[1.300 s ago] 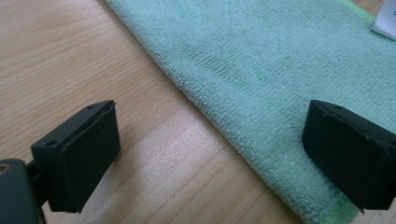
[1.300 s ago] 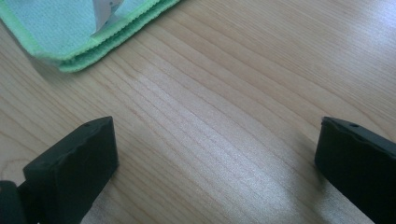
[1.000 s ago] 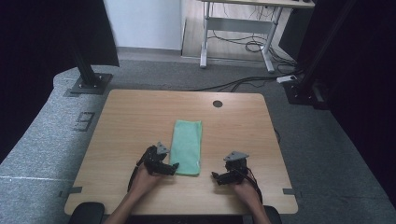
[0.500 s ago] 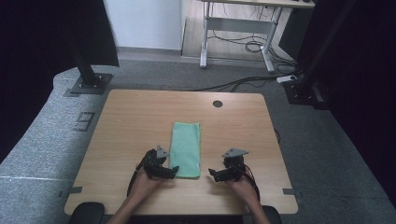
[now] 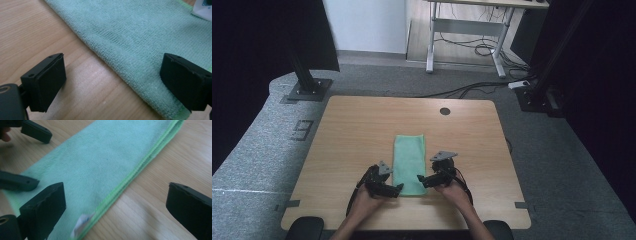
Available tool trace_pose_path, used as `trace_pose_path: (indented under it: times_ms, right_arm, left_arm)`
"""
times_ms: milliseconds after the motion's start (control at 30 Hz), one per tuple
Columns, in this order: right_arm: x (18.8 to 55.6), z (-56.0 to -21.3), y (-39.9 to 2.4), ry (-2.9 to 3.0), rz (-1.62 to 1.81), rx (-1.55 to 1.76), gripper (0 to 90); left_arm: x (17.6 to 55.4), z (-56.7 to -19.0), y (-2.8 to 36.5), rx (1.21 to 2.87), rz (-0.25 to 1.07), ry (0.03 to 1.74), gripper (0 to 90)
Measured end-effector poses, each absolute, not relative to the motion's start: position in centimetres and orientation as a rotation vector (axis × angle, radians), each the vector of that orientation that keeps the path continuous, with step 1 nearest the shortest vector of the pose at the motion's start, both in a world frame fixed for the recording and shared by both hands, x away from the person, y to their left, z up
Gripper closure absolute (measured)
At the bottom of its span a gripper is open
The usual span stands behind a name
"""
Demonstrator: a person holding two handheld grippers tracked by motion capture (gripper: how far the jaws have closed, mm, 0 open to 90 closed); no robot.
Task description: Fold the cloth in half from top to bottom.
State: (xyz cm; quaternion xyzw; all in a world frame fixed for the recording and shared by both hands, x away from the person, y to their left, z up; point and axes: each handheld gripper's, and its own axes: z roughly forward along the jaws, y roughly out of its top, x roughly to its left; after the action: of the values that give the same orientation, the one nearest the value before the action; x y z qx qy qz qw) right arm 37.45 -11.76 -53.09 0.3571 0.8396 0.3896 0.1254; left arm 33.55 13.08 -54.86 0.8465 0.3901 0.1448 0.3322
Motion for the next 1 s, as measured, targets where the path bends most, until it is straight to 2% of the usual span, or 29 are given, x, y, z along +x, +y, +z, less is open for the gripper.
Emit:
trace_pose_path:
  times_ms: [267,533,800,1000]
  right_arm:
    - [37.6,-55.1,-11.5,2.474,1.034,1.037,4.5]
    - [36.2,-55.3,-11.6,2.476,1.033,1.019,3.1]
    - [35.1,-55.3,-12.0,2.483,1.037,0.999,2.7]
    - [34.5,-55.3,-12.3,2.492,1.039,0.988,2.6]
  left_arm:
    - [32.8,-54.9,13.2,2.214,0.371,1.006,6.6]
    - [32.7,-54.4,13.5,2.218,0.332,1.002,5.9]
    - [35.0,-52.2,14.4,2.143,0.404,1.022,6.1]
    - [37.3,-52.8,14.0,2.165,0.421,1.048,6.3]
